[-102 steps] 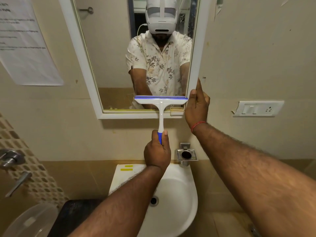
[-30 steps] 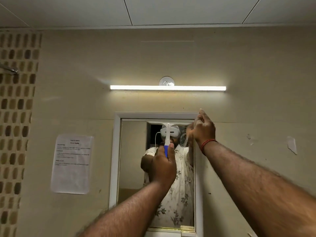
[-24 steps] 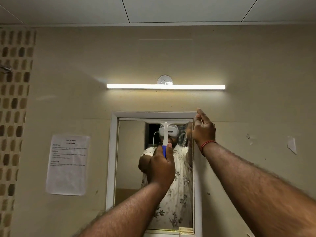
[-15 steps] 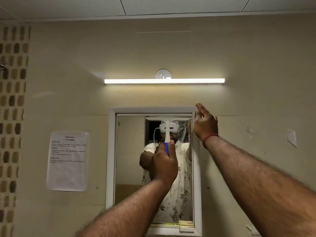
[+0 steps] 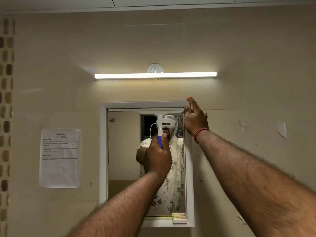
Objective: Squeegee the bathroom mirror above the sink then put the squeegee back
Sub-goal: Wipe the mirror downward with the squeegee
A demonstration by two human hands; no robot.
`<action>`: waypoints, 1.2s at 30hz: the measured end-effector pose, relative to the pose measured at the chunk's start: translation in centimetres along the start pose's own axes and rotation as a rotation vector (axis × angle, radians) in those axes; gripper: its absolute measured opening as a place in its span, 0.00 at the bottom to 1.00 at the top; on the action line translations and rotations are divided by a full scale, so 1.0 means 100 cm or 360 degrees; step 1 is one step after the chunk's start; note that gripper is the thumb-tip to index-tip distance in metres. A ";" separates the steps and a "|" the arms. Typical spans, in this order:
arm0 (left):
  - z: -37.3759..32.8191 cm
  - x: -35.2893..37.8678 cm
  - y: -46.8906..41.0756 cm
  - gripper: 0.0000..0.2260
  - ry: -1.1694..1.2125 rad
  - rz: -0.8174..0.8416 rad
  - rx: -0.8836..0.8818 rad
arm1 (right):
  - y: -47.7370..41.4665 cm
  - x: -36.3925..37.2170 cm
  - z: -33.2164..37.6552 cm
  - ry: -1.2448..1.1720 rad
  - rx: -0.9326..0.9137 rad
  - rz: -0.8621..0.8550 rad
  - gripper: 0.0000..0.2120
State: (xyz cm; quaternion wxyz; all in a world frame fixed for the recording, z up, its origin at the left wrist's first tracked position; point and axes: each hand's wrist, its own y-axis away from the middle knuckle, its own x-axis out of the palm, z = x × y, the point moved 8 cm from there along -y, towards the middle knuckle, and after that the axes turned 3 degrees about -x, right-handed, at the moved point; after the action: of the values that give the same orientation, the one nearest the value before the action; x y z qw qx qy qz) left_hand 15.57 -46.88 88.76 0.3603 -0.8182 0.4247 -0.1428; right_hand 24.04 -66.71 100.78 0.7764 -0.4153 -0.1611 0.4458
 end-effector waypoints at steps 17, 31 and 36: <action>0.026 0.003 0.036 0.36 -0.0189 -0.0069 -0.0037 | 0.008 -0.012 0.007 -0.0092 0.0025 0.0177 0.21; 0.088 0.007 0.087 0.27 -0.0453 0.0041 -0.0203 | 0.063 0.014 -0.024 0.0007 -0.0040 0.0132 0.29; 0.105 0.009 0.105 0.35 -0.0463 0.0040 -0.0216 | 0.103 0.026 -0.065 -0.0052 0.0075 0.0095 0.28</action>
State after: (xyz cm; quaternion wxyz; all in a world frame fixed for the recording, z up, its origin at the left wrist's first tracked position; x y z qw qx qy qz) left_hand 15.59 -46.62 73.88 0.3636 -0.8474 0.3869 0.0106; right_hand 23.75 -65.17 88.45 0.7696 -0.3941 -0.1509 0.4792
